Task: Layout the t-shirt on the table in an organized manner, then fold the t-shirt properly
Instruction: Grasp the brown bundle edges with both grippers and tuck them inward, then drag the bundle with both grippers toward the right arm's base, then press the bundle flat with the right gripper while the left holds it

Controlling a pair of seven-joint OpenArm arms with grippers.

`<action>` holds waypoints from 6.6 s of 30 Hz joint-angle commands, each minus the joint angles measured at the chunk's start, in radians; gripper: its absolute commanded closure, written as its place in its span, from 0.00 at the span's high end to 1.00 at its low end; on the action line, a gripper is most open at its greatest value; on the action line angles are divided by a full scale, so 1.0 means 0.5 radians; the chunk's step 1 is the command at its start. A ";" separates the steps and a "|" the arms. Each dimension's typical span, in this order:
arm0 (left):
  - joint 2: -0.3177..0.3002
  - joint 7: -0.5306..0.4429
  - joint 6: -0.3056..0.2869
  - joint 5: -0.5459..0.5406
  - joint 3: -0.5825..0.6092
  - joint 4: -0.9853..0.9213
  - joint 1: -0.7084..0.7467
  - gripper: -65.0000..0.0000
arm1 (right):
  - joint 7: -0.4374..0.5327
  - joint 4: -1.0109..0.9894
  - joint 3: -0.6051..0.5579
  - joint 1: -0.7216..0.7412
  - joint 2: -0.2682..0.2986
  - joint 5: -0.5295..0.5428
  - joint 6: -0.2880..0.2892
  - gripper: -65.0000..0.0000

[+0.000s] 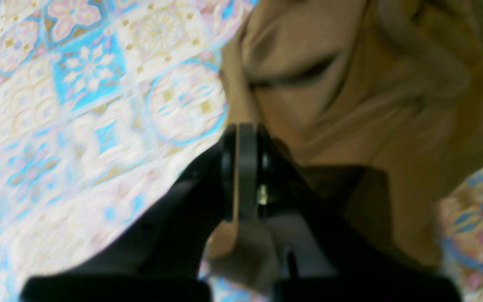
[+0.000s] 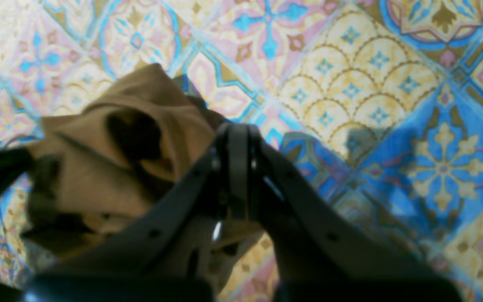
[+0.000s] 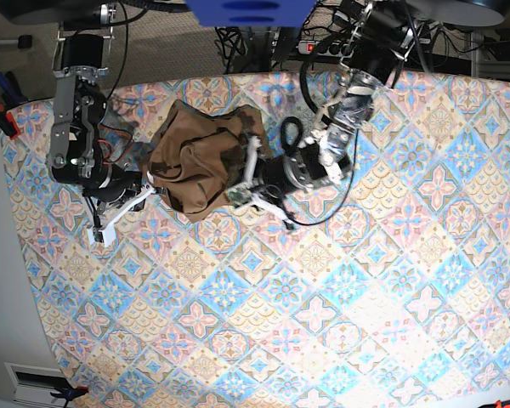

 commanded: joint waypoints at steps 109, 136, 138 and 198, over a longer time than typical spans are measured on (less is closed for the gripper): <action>0.451 -0.080 -0.018 -0.061 -0.654 -0.715 0.035 0.21 | 0.029 0.137 0.647 -0.353 -0.007 0.014 0.007 0.37; 0.476 -0.279 -0.018 -0.061 -0.283 -1.083 -0.118 0.21 | 0.004 0.158 0.365 -0.191 -0.013 0.020 0.007 0.37; 0.476 -0.279 -0.018 -0.067 -0.283 -1.083 -0.118 0.21 | -0.014 0.158 0.341 -0.148 -0.013 0.023 0.007 0.37; 0.476 -0.279 -0.018 -0.061 -0.280 -1.077 -0.100 0.21 | 0.366 0.054 0.862 -0.175 -0.004 -0.290 0.017 0.37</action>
